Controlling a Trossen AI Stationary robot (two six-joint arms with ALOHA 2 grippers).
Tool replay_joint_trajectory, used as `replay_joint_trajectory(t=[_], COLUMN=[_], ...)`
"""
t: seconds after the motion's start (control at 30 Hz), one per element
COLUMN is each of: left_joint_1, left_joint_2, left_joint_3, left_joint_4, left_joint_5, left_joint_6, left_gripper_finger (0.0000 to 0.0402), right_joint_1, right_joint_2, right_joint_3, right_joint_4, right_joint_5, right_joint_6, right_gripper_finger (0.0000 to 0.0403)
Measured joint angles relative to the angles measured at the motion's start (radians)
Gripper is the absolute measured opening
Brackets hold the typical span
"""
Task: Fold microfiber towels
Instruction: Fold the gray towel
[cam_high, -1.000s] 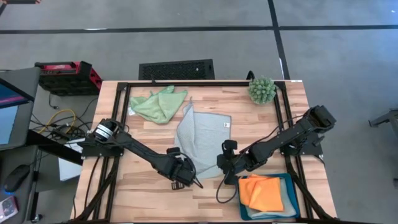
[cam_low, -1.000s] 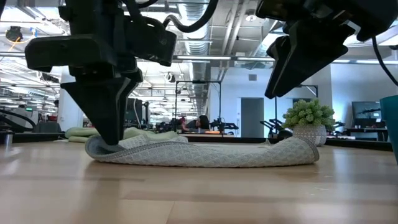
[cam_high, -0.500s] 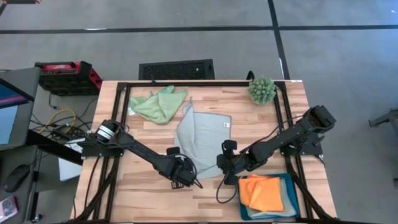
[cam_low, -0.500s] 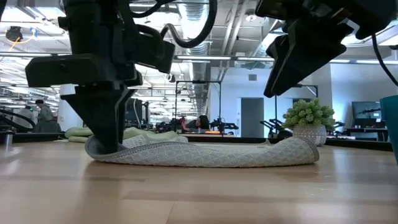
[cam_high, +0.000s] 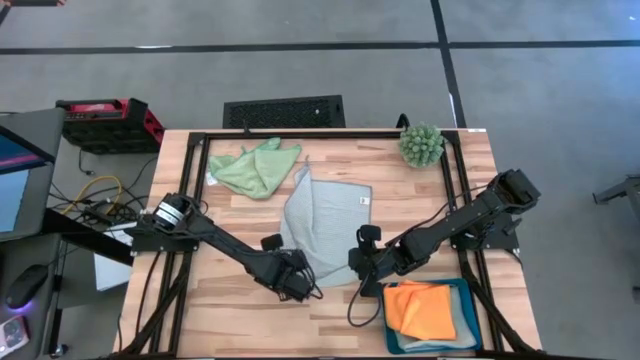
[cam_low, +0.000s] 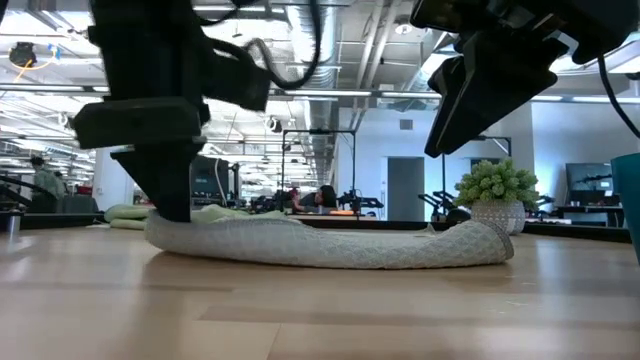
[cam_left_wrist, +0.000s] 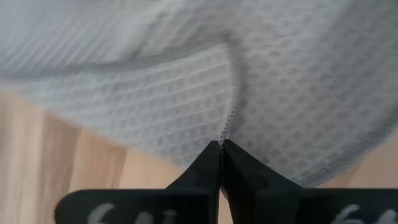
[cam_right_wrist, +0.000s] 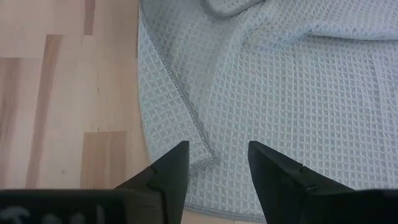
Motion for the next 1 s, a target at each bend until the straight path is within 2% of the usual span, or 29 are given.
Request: replay_joint_trajectory(t=[0.2, 0.33, 0.5, 0.63, 0.77, 1.0], left_joint_1=[-0.097, -0.168, -0.247, -0.298, -0.315, -0.316], left_joint_2=[-0.002, -0.002, -0.002, -0.002, -0.002, -0.002], left_joint_3=[0.000, 0.000, 0.000, 0.000, 0.000, 0.000], left_joint_4=[-0.060, -0.159, -0.320, -0.393, -0.381, -0.321], left_joint_5=[-0.111, -0.150, -0.136, -0.107, -0.032, 0.009], left_joint_6=[-0.380, -0.645, -0.949, -1.124, -1.174, -1.083], left_gripper_finger=[0.0001, 0.0001, 0.0000, 0.0000, 0.0000, 0.0003], right_joint_1=[0.000, 0.001, 0.002, 0.002, 0.002, 0.002], right_joint_2=[0.000, 0.000, 0.000, 0.000, 0.000, 0.000], right_joint_3=[0.000, 0.000, 0.000, 0.000, 0.000, 0.000], right_joint_4=[-0.013, -0.013, -0.013, -0.013, -0.013, -0.012], right_joint_5=[-0.002, -0.002, -0.002, -0.002, -0.003, -0.003], right_joint_6=[-0.010, -0.010, -0.010, -0.011, -0.011, -0.010], right_gripper_finger=[0.0186, 0.0186, 0.0186, 0.0186, 0.0186, 0.0186])
